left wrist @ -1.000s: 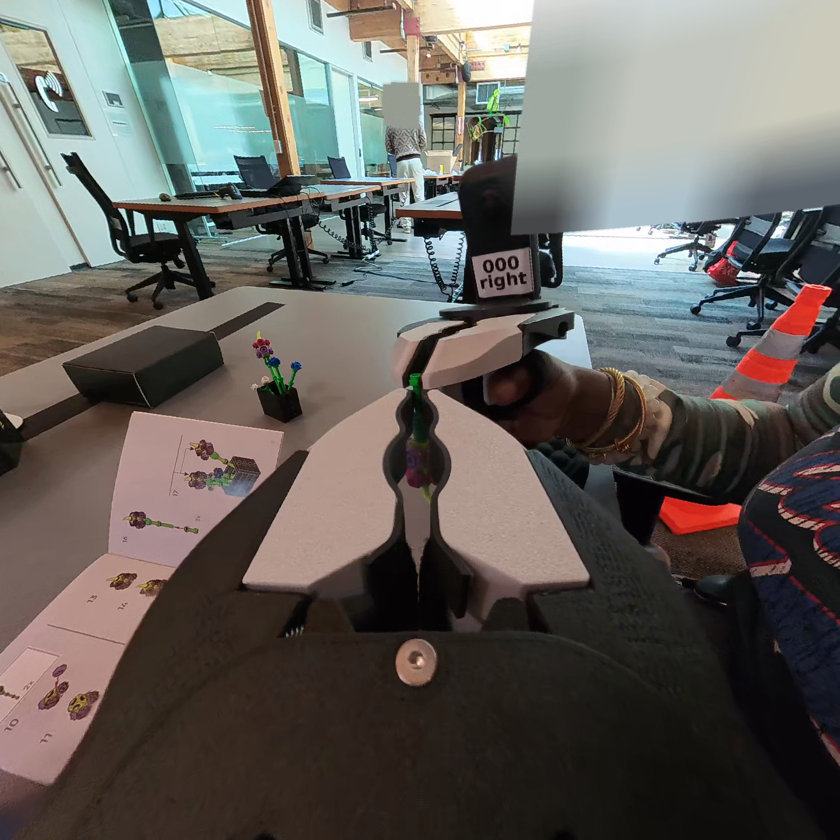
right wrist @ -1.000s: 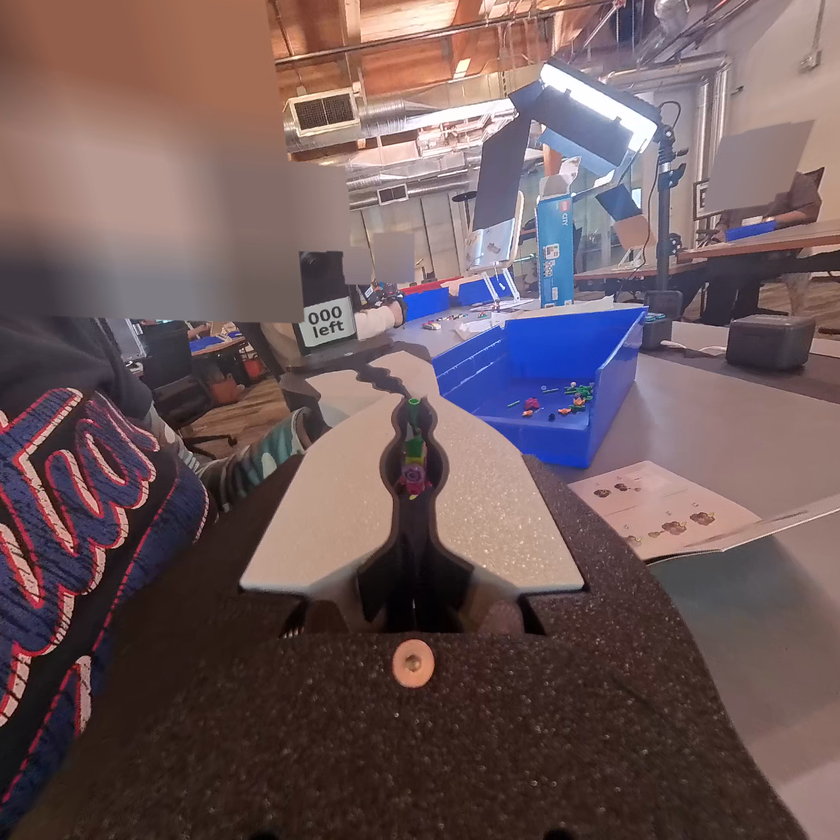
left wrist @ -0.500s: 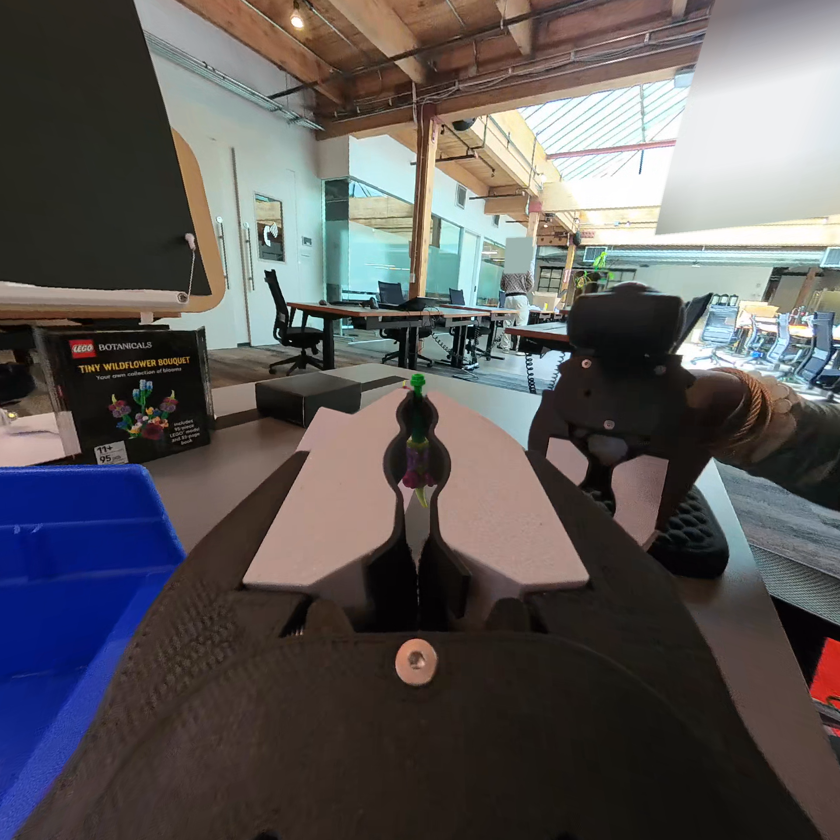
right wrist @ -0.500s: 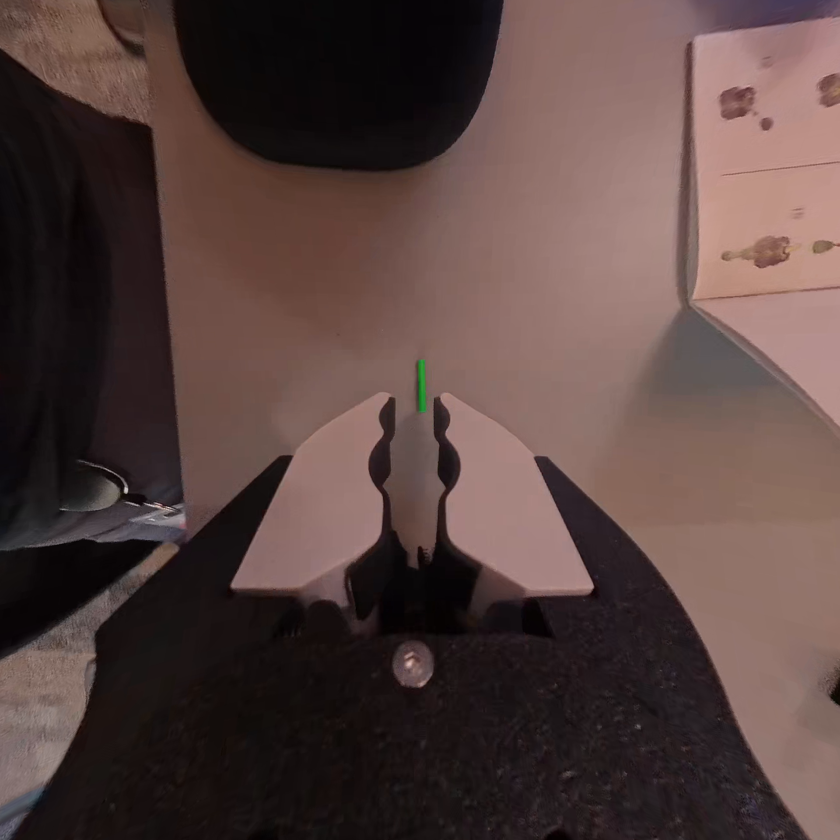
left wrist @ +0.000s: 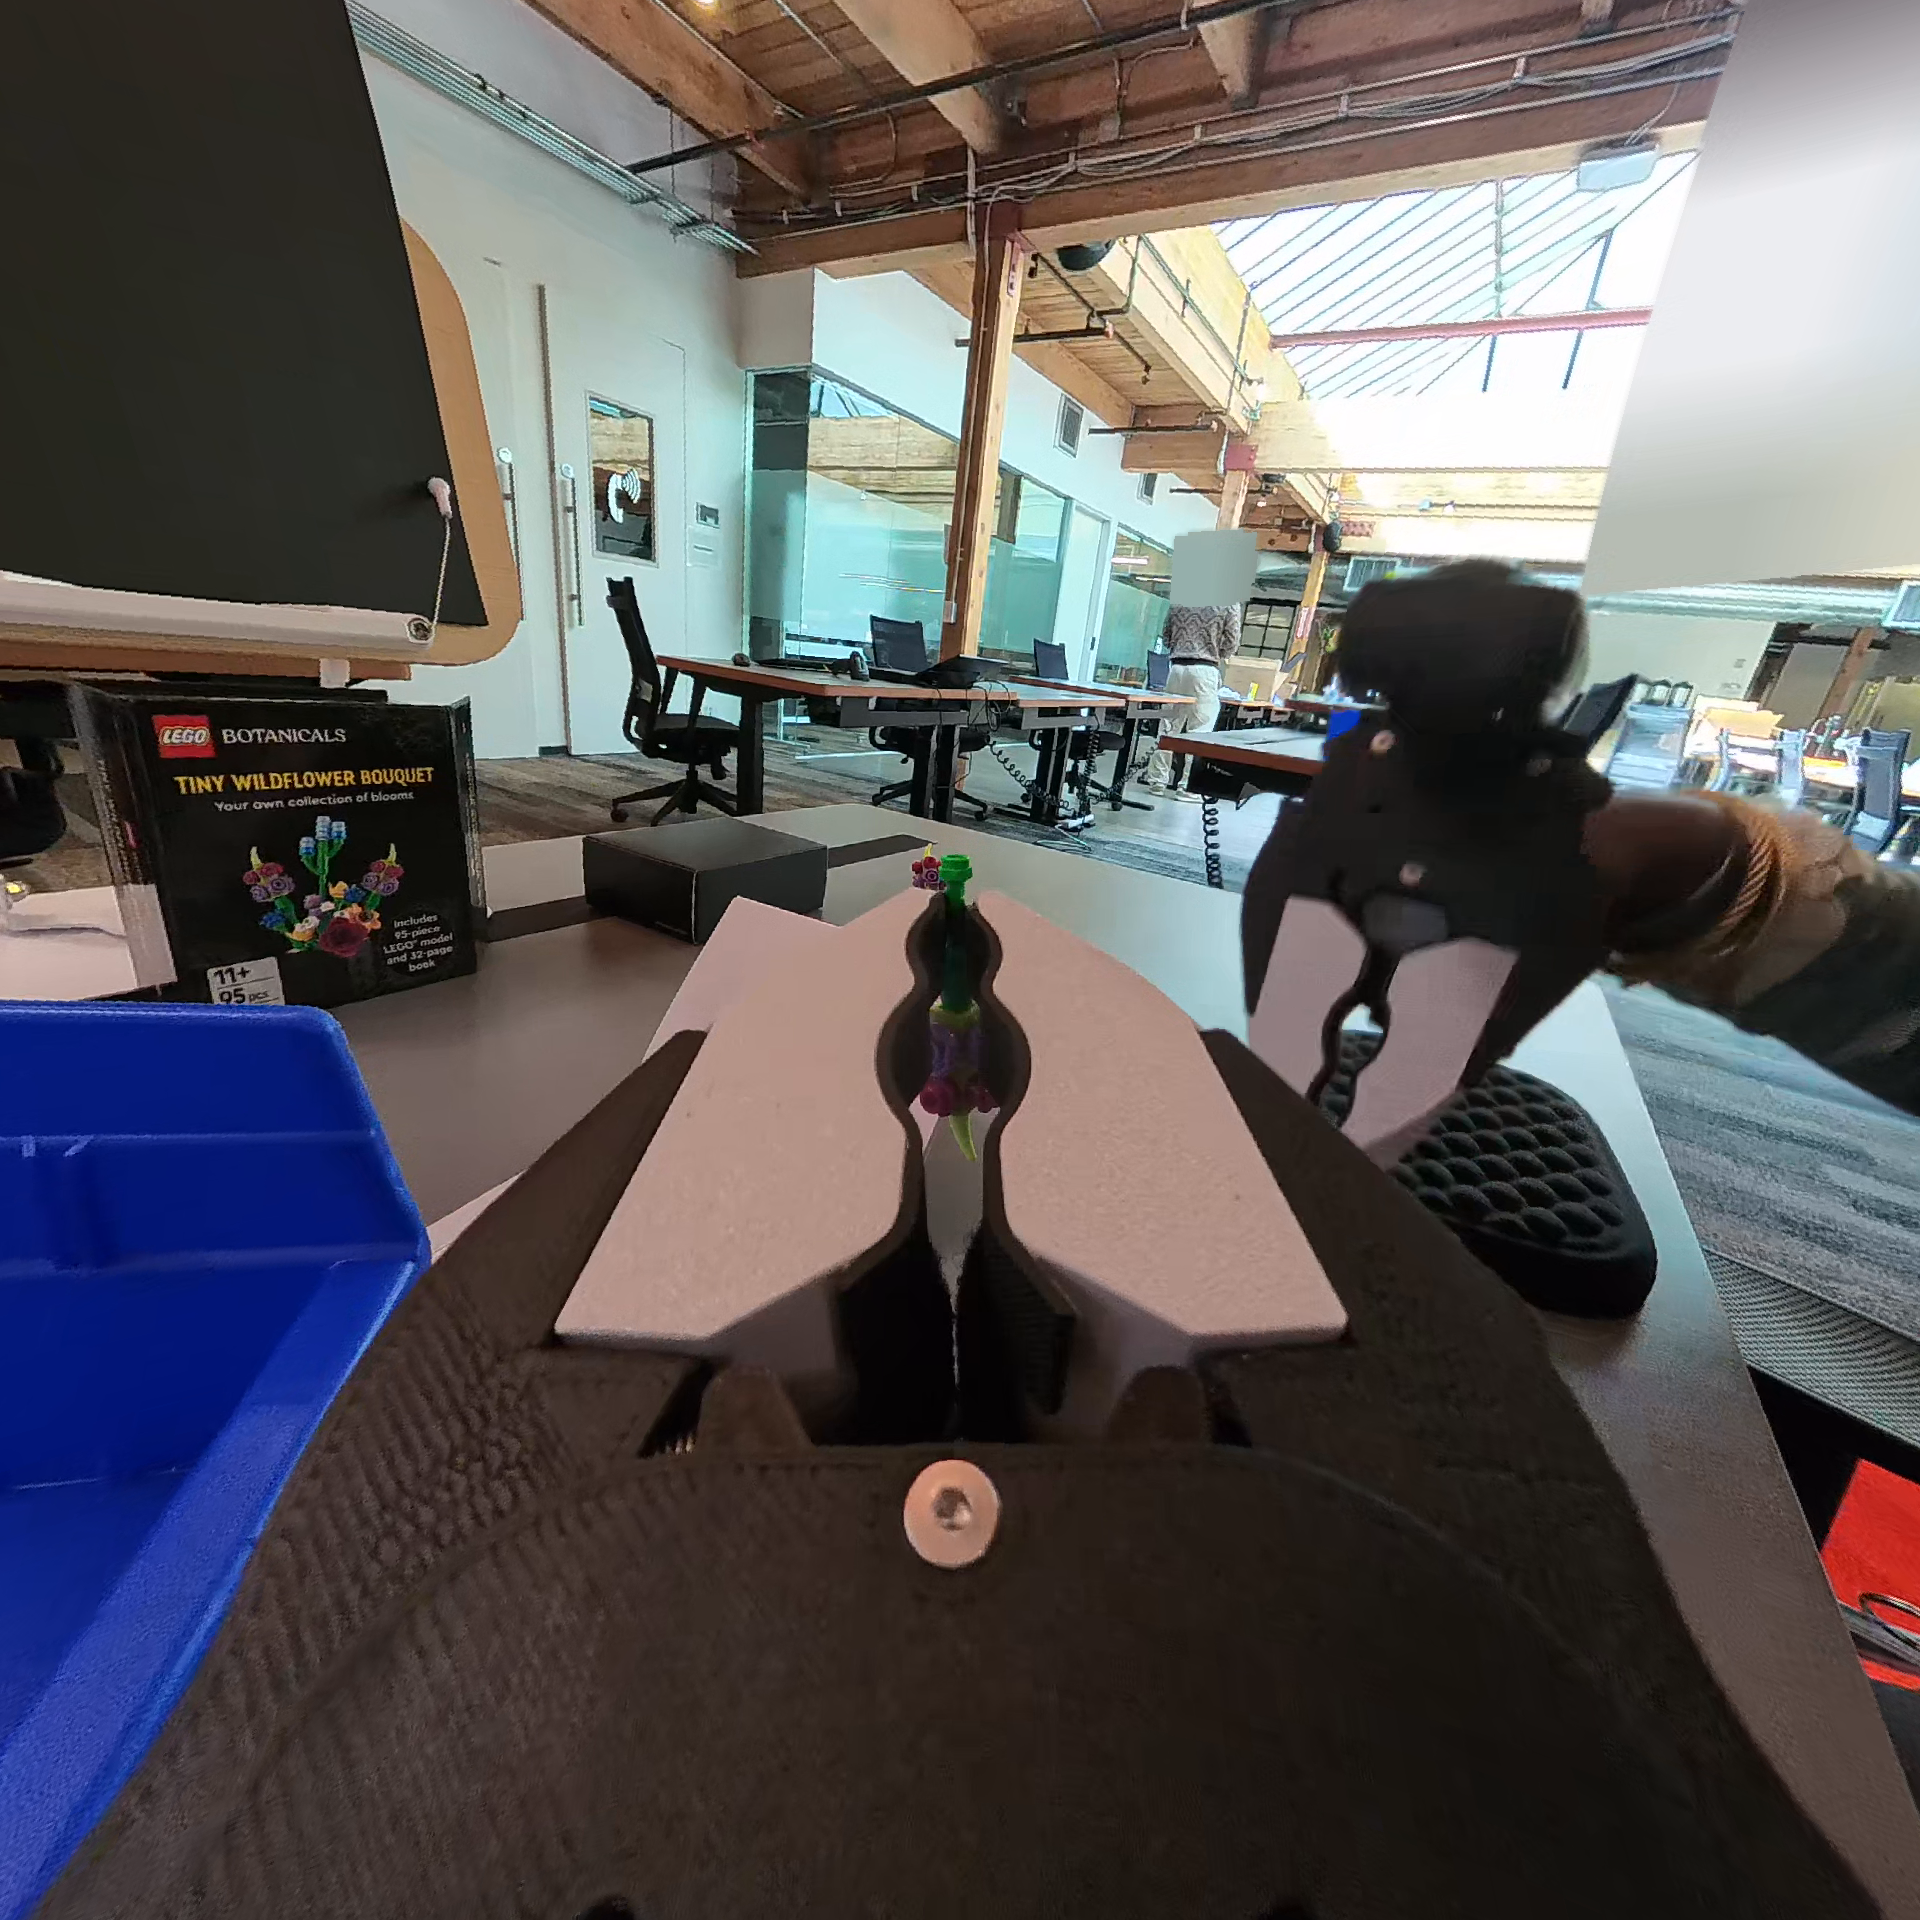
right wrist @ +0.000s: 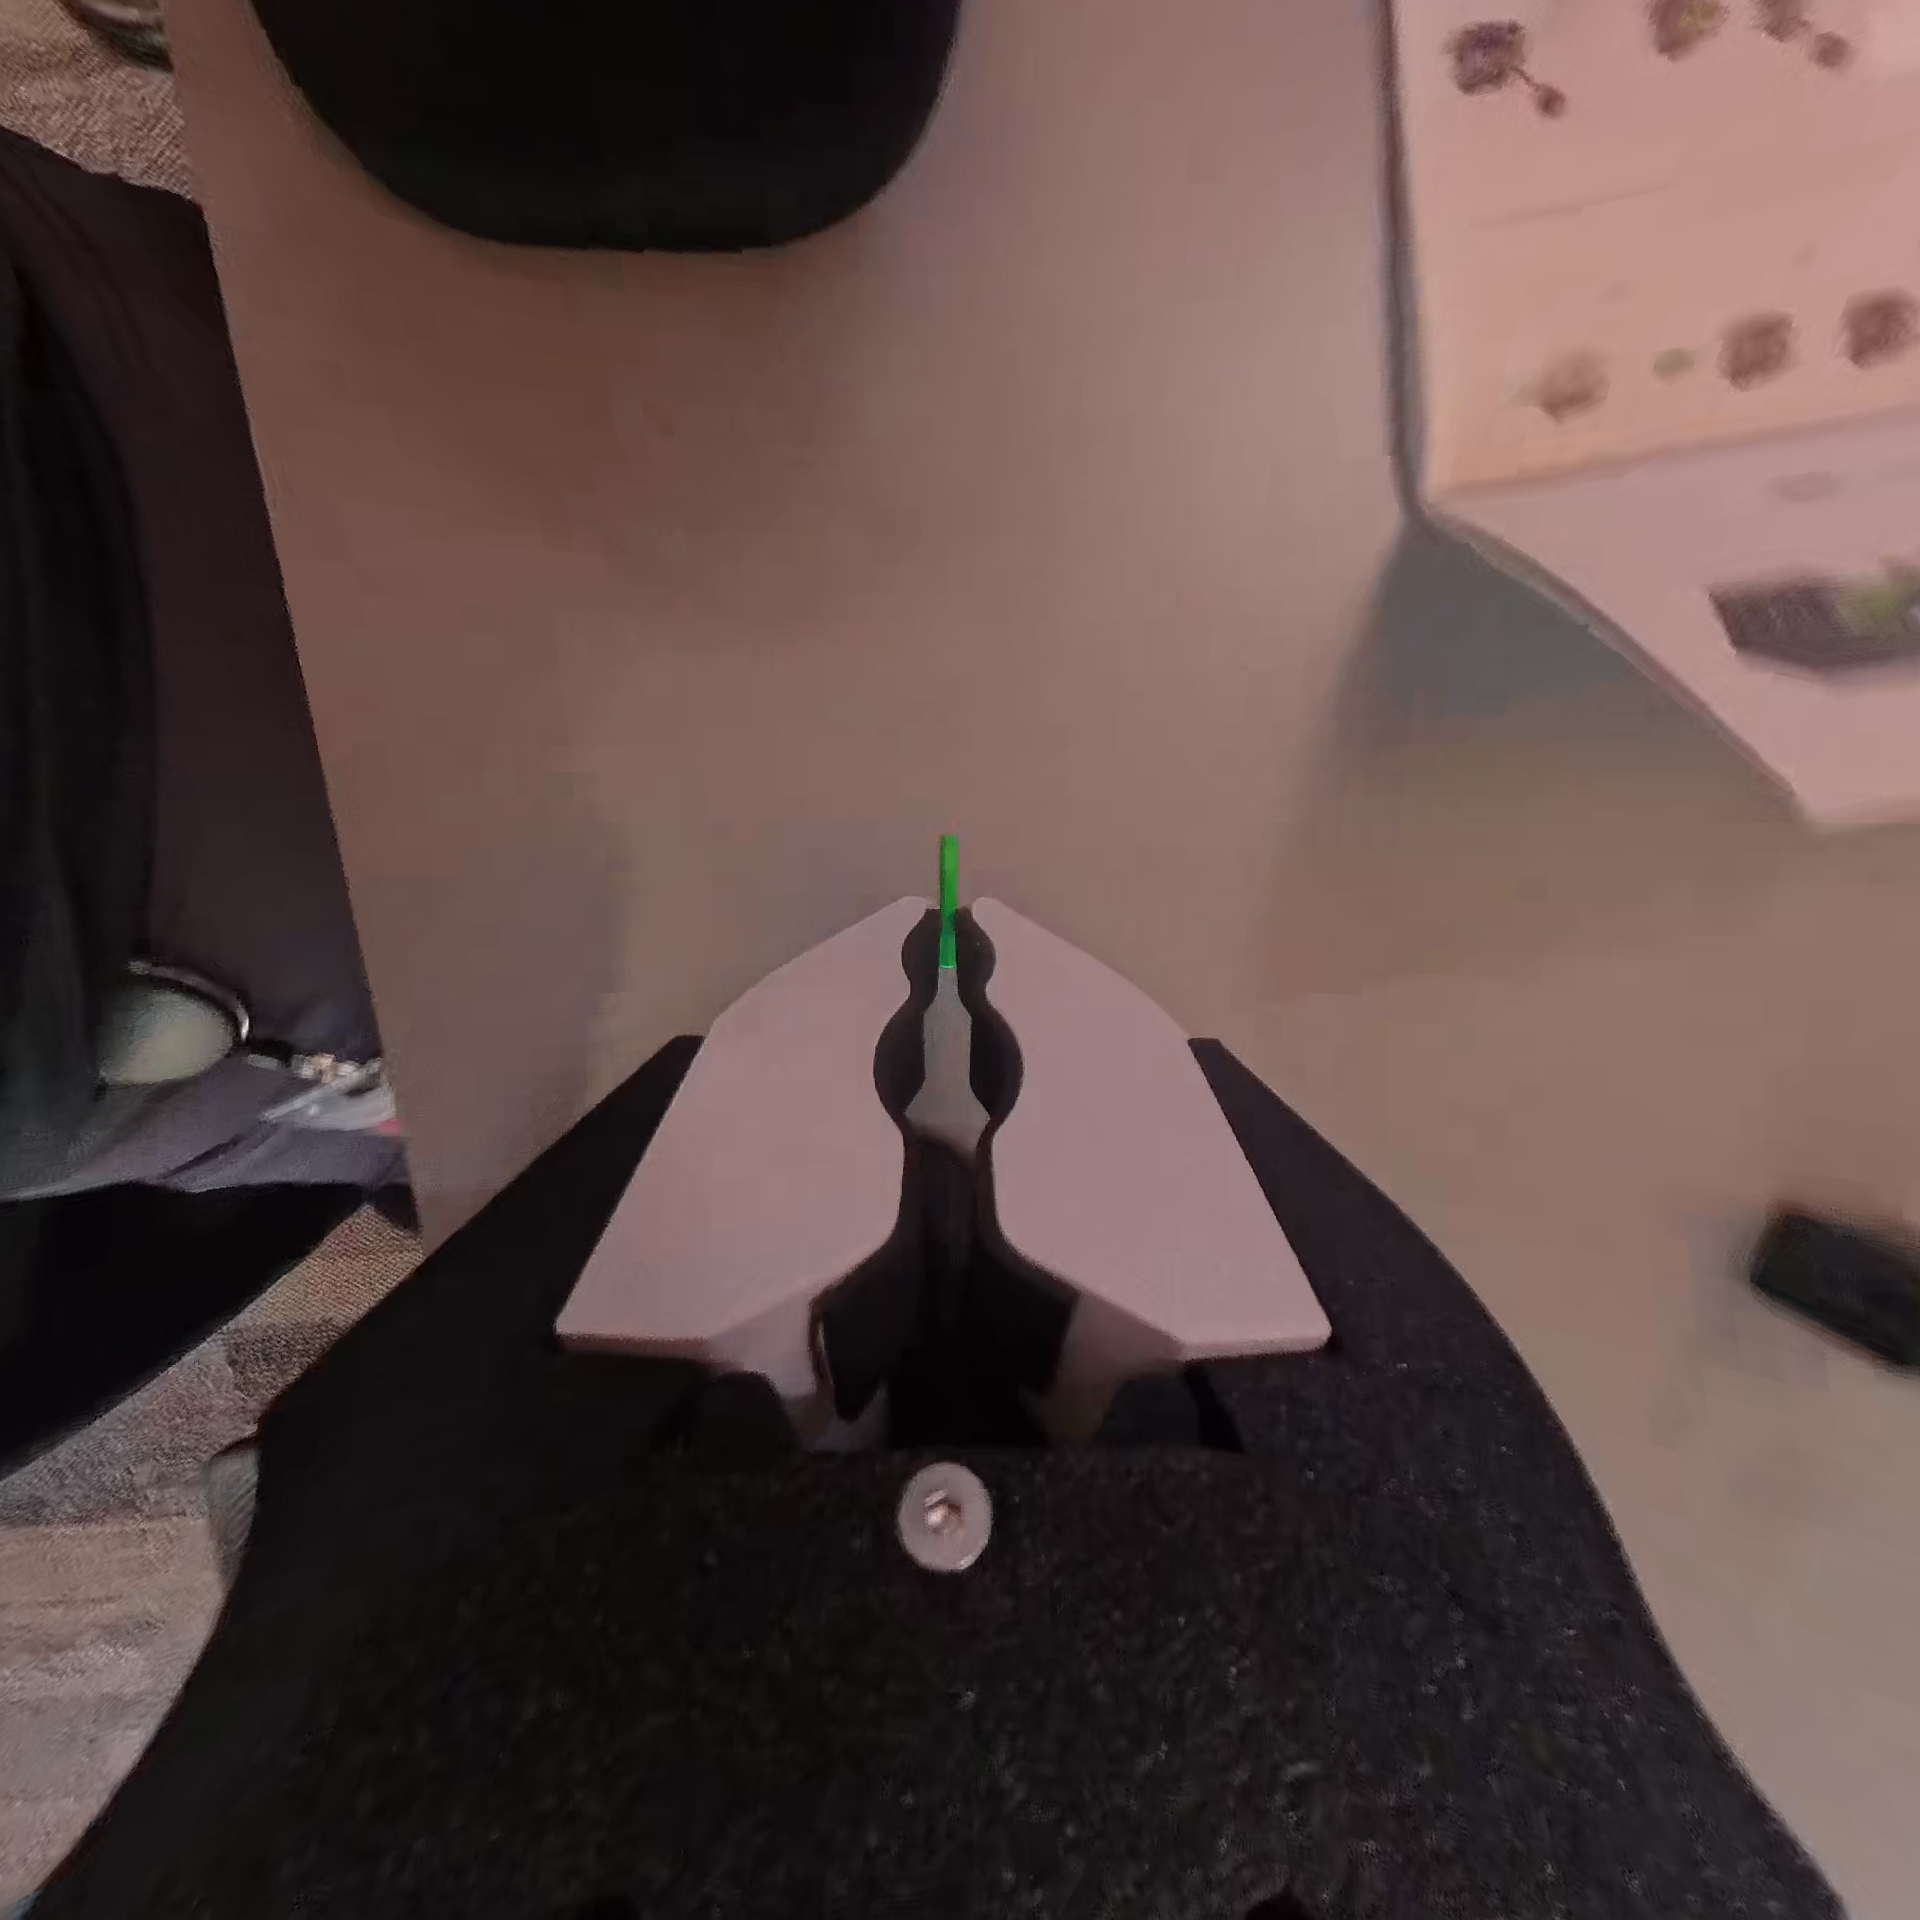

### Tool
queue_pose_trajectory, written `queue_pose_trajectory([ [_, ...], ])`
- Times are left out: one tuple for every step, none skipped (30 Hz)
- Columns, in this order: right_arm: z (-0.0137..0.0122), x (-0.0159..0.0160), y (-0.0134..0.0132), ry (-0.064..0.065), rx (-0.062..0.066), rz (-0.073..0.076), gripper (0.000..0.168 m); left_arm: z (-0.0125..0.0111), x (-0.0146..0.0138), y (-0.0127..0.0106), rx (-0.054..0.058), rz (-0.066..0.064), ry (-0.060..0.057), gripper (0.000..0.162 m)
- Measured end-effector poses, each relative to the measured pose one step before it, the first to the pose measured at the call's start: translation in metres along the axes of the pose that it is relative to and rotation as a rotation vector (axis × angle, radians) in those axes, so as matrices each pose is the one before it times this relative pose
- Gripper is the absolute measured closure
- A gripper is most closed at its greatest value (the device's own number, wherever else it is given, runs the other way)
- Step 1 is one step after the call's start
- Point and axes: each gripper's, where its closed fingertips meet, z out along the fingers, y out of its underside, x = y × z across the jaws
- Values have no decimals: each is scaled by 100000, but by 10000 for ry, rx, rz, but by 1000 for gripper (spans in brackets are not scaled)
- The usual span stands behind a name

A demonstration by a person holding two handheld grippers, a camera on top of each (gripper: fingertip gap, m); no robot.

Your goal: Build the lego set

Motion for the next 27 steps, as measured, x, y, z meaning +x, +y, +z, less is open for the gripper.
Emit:
queue_pose_trajectory([
  [-1319, 151, 991, 223, -69, 242, 165, 26, 1, 42, -24, -8, -6, 159],
  [-1130, 86, 1224, 217, -209, 231, 165, 49, 27, 63, -36, -21, 8, 159],
  [-861, -54, 1418, 160, -314, 227, 165, 59, 39, 74, -50, -24, 20, 159],
  [-546, -199, 1524, 83, -397, 241, 165, 65, 55, 78, -50, -12, 25, 159],
  [-228, -304, 1506, 27, -402, 207, 165, 47, 66, 55, -35, 13, 22, 159],
  [56, -349, 1368, -1, -378, 159, 165, 39, 46, 43, -26, 36, 6, 159],
  [289, -303, 1088, 13, -286, 120, 165, 27, 22, 46, -30, 41, -13, 159],
  [444, -294, 756, -18, -166, 97, 165, 26, -5, 62, -29, 28, -21, 159],
  [539, -312, 522, -74, -123, 83, 165, 27, -25, 53, -25, 11, -22, 159],
  [542, -261, 452, -74, -193, 61, 165, 34, -56, 51, -19, -6, -21, 159],
  [446, -18, 301, 83, -179, 37, 165, 30, -55, 42, -15, -24, -15, 159],
  [196, 34, -22, 111, -34, 22, 165, 32, -44, 56, -19, -37, -4, 159],
  [78, -13, 29, 67, -108, 37, 164, 14, -38, 38, -16, -39, 0, 159],
  [114, -4, 25, 46, -134, 63, 164, -16, -36, 2, 7, -27, -5, 159],
  [191, -16, 30, 26, -153, 51, 164, -31, -18, -27, 28, -14, -10, 159],
  [222, -20, 21, 31, -145, -12, 164, -28, -13, -40, 30, -8, -4, 159],
  [172, -17, -7, 38, -124, -50, 164, -23, 6, -22, 18, -7, 8, 159],
  [121, -3, -24, 66, -90, -77, 165, -2, 27, 4, -3, -2, 20, 159],
  [91, -23, -29, 90, -63, -110, 165, 22, 65, 33, -25, 12, 43, 159],
  [60, -8, -24, 124, -34, -198, 165, 36, 134, 58, -45, 27, 71, 159],
  [39, 6, -22, 122, -3, -153, 165, 73, 202, 89, -67, 31, 109, 159],
  [29, -7, -5, 93, 16, 1, 165, 115, 281, 143, -98, 34, 153, 159],
  [4, 10, -4, 69, 29, 48, 165, 133, 330, 165, -123, 60, 166, 159],
  [2, 4, -9, 58, 108, 18, 165, 149, 358, 168, -136, 111, 166, 159],
  [-25, 4, -1, -6, 271, 19, 165, 155, 389, 178, -143, 160, 172, 159],
  [-81, -7, -28, -203, 450, 236, 165, 157, 414, 175, -138, 176, 176, 159],
  [-215, 4, -152, -418, 624, 510, 165, 151, 370, 182, -130, 153, 155, 159],
])
